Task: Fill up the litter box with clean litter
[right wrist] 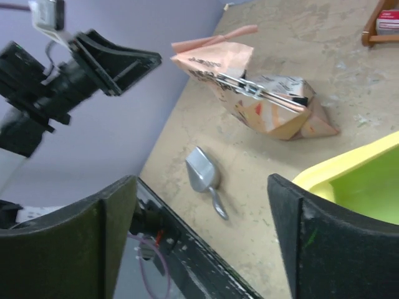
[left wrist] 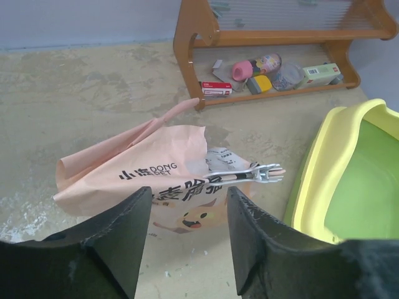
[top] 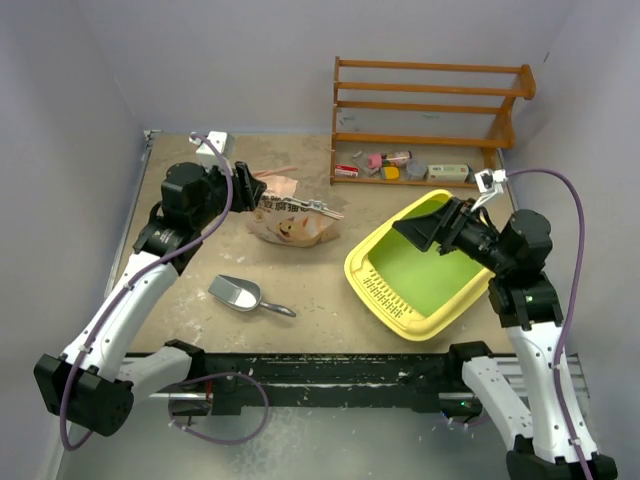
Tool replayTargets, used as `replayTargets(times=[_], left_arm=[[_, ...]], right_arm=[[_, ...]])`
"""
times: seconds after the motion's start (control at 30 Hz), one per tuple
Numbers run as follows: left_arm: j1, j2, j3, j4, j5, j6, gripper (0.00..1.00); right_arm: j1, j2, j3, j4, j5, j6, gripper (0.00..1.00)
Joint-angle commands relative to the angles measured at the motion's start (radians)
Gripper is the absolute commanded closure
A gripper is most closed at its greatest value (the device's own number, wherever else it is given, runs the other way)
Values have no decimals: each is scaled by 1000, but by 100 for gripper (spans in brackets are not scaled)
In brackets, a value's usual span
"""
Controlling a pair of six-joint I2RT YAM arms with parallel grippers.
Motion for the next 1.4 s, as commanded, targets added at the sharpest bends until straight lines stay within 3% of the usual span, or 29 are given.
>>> replayTargets(times=[0.0, 0.03, 0.1, 0.17, 0.27, 0.33, 0.4, 0.47, 0.53, 0.7, 0.77, 1.03, 1.23, 1.37], left_arm=[[-4, -39, 0, 80, -12, 43, 42], [-4, -50, -30, 114, 8, 75, 41], [-4, -54, -48, 133, 38, 172, 42], [-4, -34, -23, 103, 39, 283, 45], [-5, 9, 29, 54, 41, 442, 53], [-5, 37, 49, 37, 80, 561, 64], [-5, 56, 51, 51, 118, 653, 82], [-5, 66, 51, 76, 96, 696, 100], [-4, 78, 46, 98, 83, 742, 100], [-5, 128, 75, 82, 93, 843, 46], [-4, 155, 98, 48, 95, 876, 40], [-4, 203, 107, -45, 73, 954, 36], [1, 156, 50, -54, -5, 1015, 35], [26, 102, 43, -105, 22, 1037, 34]], right_arm=[[2, 29, 71, -67, 2, -218, 34], [2, 43, 107, -102, 21, -244, 42], [2, 91, 183, -213, 64, -341, 71], [2, 153, 256, -328, 119, -433, 90], [3, 214, 297, -396, 168, -524, 100], [10, 239, 310, -400, 183, -552, 100], [16, 259, 319, -392, 191, -564, 100], [23, 282, 331, -388, 203, -583, 93], [36, 313, 355, -405, 210, -613, 83], [102, 408, 478, -466, 262, -668, 61], [130, 459, 558, -510, 280, -701, 57], [288, 690, 783, -666, 412, -833, 53], [321, 763, 820, -621, 388, -848, 52], [323, 778, 807, -566, 337, -821, 53]])
